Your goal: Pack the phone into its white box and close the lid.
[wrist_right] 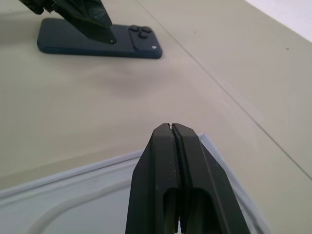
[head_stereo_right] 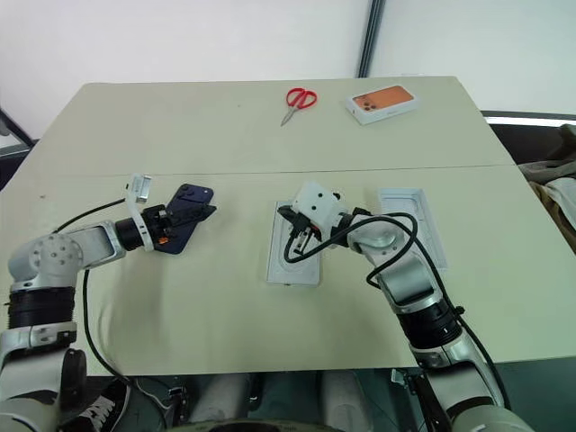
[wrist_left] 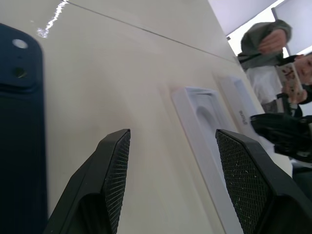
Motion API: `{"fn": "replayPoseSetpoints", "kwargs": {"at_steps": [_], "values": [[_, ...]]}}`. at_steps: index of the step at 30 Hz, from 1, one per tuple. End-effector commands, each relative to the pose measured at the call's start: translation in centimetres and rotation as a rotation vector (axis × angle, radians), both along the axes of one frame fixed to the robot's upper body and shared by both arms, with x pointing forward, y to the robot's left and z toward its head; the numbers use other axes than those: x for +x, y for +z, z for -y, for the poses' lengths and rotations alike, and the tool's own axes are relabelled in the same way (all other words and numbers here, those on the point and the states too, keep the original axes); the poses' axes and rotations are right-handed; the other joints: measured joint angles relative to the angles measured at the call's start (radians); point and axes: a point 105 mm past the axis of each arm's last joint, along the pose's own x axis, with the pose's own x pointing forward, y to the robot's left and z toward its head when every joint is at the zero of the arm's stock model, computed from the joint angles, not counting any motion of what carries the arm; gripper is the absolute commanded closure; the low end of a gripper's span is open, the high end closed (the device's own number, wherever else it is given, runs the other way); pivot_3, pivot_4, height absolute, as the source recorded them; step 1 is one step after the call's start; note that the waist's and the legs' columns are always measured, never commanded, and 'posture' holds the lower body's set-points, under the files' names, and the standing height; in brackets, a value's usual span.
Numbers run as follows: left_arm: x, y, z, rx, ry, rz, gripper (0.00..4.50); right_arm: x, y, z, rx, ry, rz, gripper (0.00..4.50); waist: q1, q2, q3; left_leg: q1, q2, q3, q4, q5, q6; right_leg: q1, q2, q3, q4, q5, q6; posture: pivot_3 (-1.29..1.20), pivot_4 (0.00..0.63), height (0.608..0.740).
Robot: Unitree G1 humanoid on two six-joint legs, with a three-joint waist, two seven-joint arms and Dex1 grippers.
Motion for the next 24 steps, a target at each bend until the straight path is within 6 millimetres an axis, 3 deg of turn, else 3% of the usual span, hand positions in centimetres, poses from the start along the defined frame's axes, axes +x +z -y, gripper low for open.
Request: {"fn": "replayPoseSetpoints", "kwargs": {"at_steps": [1, 4, 7, 11, 14, 19, 24], "values": [[0.6, 1.8, -1.9, 0.025, 0.051, 0.067, 1.54, 0.0, 2.0, -1.4, 0.067, 0.043, 0.043, 4.44, -0.002, 0.0, 0.0, 0.0, 0.0, 0.0, 0.0, 0.0, 0.0, 0.0, 0.0, 0.0, 0.0, 0.0, 0.0, 0.0, 0.15, 0.74], [0.8, 1.4, -3.8, 0.096, 0.088, 0.06, 1.54, 0.5, 1.7, -3.8, 0.053, 0.069, 0.071, 4.44, -0.009, 0.0, 0.0, 0.0, 0.0, 0.0, -0.001, 0.0, 0.0, -0.001, 0.0, 0.0, 0.001, 0.0, 0.0, 0.0, 0.15, 0.74], [1.0, 1.1, -4.7, 0.138, 0.104, 0.055, 1.54, 0.9, 1.7, -4.6, 0.058, 0.072, 0.077, 4.44, -0.013, 0.0, 0.0, 0.0, 0.0, 0.0, -0.001, 0.0, -0.001, -0.002, 0.001, 0.0, 0.001, 0.0, 0.0, 0.0, 0.15, 0.74], [1.8, 1.3, -9.2, 0.259, 0.21, 0.053, 1.54, 2.4, 0.5, -6.4, 0.074, 0.015, 0.065, 4.44, -0.02, 0.0, 0.0, 0.0, -0.001, 0.0, -0.001, 0.001, -0.001, -0.002, 0.001, 0.0, 0.002, 0.0, 0.0, 0.0, 0.15, 0.74], [2.0, 0.7, -10.6, 0.33, 0.225, 0.033, 1.54, 2.6, -0.2, -7.9, 0.047, 0.015, 0.075, 4.44, -0.024, 0.0, 0.0, 0.0, 0.0, 0.0, -0.002, 0.001, -0.001, -0.003, 0.002, 0.0, 0.003, 0.0, 0.0, 0.0, 0.15, 0.74], [1.5, -1.4, -11.7, 0.382, 0.22, -0.052, 1.54, 3.1, -0.9, -9.6, -0.018, 0.012, 0.113, 4.44, -0.026, 0.0, 0.0, -0.001, 0.0, 0.001, -0.002, 0.001, -0.002, -0.006, 0.002, 0.001, 0.007, 0.0, 0.0, 0.0, 0.15, 0.74], [0.6, -4.5, -10.3, 0.354, 0.134, -0.175, 1.54, 2.3, -1.7, -11.4, -0.053, 0.062, 0.123, 4.44, -0.026, 0.0, 0.0, 0.0, 0.0, 0.001, -0.002, 0.002, -0.003, -0.007, 0.004, 0.002, 0.012, 0.0, 0.0, 0.0, 0.15, 0.74]]}}
